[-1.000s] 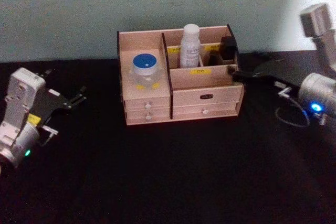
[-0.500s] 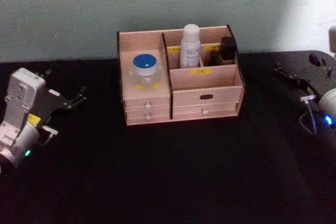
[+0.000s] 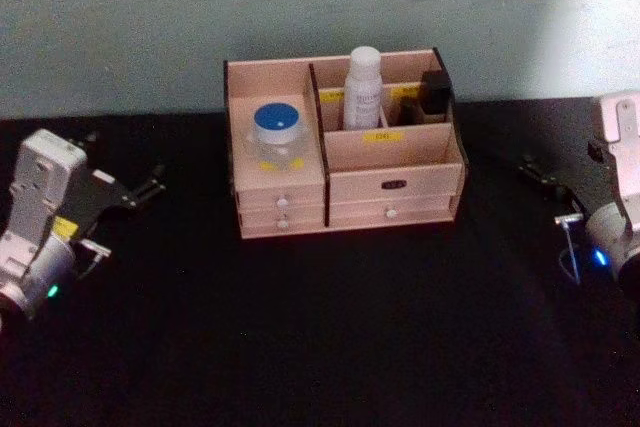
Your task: Pick up the facial cleanser and watermelon frost from the table and place them into the tiered storage box.
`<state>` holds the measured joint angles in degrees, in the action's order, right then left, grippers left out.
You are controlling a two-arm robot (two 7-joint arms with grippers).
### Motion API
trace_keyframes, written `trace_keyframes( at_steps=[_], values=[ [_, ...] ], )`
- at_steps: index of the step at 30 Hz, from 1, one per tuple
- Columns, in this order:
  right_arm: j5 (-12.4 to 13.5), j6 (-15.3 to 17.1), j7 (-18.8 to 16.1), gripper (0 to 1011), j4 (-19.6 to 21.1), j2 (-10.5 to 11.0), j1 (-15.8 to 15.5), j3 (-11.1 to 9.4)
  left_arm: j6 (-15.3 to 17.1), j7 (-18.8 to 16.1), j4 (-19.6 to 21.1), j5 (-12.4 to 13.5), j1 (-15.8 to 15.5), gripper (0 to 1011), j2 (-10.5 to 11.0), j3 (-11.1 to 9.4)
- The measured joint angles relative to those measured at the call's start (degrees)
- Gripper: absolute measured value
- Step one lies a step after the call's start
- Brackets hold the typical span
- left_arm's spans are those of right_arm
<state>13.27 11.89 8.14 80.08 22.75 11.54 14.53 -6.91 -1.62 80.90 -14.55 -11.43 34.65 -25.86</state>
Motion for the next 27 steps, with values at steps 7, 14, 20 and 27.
trace_keyframes(
  at_steps=[7,14,20,27],
  values=[
    [0.08,0.0,-0.05,1000,0.26,0.14,0.0,0.0,0.0,0.0,0.0,0.0,0.0,1001,0.0,0.0],
    [0.13,-0.01,-0.11,1000,0.4,0.22,-0.02,0.04,0.0,0.0,0.0,0.0,0.0,1001,0.0,0.0],
    [0.15,-0.02,-0.13,1000,0.48,0.24,-0.05,0.06,0.0,0.0,0.0,0.0,0.0,1001,0.0,0.0],
    [0.16,-0.02,-0.16,1000,0.53,0.28,-0.07,0.06,0.0,0.0,0.0,0.0,0.0,1001,0.0,0.0]
  ],
)
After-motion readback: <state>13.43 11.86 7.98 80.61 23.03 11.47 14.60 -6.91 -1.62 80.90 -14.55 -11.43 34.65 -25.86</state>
